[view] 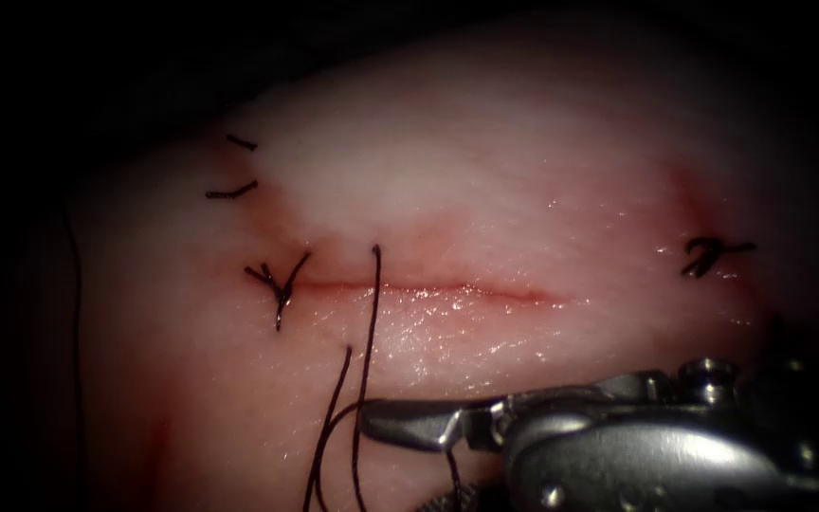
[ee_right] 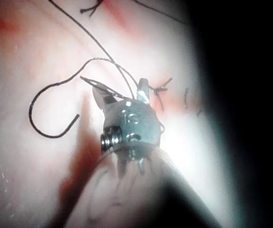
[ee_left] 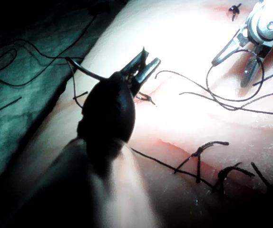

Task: Wound Closure
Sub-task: Use the right hand to pull the full suture through except for a short tail.

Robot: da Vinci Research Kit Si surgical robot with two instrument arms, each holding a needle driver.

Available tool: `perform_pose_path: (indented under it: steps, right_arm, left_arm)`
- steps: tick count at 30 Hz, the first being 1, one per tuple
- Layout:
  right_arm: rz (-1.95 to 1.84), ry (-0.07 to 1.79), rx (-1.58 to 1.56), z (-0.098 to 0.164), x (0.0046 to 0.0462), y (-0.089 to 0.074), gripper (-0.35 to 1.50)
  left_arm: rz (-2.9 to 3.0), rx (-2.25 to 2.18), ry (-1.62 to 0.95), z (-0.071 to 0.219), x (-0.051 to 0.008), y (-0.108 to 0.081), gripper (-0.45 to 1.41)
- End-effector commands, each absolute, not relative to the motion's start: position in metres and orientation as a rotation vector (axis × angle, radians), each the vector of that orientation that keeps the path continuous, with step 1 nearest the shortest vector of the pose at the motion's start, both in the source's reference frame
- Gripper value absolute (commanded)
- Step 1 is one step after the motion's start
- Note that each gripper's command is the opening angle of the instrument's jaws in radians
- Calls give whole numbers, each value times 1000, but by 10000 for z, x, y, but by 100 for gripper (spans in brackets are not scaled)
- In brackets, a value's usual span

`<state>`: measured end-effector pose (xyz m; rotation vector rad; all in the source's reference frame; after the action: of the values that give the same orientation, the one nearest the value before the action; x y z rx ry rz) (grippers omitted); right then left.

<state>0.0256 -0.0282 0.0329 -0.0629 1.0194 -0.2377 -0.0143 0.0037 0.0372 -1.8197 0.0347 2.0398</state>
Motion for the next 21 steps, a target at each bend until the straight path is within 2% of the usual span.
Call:
perform_pose_path:
  steps: [1,6,8,13,16,17,18,21]
  right_arm:
    - [-230,1015,-71,341,261,-263,85]
    - [-205,1016,-88,350,260,-254,81]
    - [-202,1012,-86,347,257,-242,73]
    - [-242,982,-120,338,241,-214,81]
    - [-196,974,-137,331,221,-190,66]
    - [-161,978,-157,326,212,-177,23]
    - [-143,975,-157,324,211,-173,23]
    - [-99,964,-158,323,219,-167,56]
  left_arm:
    - [2039,-1824,40,375,-148,46,-45]
    - [2039,-1824,40,375,-148,46,-45]
    - [2039,-1824,40,375,-148,46,-45]
    - [2040,-1825,39,375,-147,46,-45]
    - [2039,-1825,38,375,-146,46,-45]
    - [2039,-1824,39,375,-147,46,-45]
    - [2039,-1824,40,375,-148,46,-45]
    - [2039,-1822,42,375,-150,46,-45]
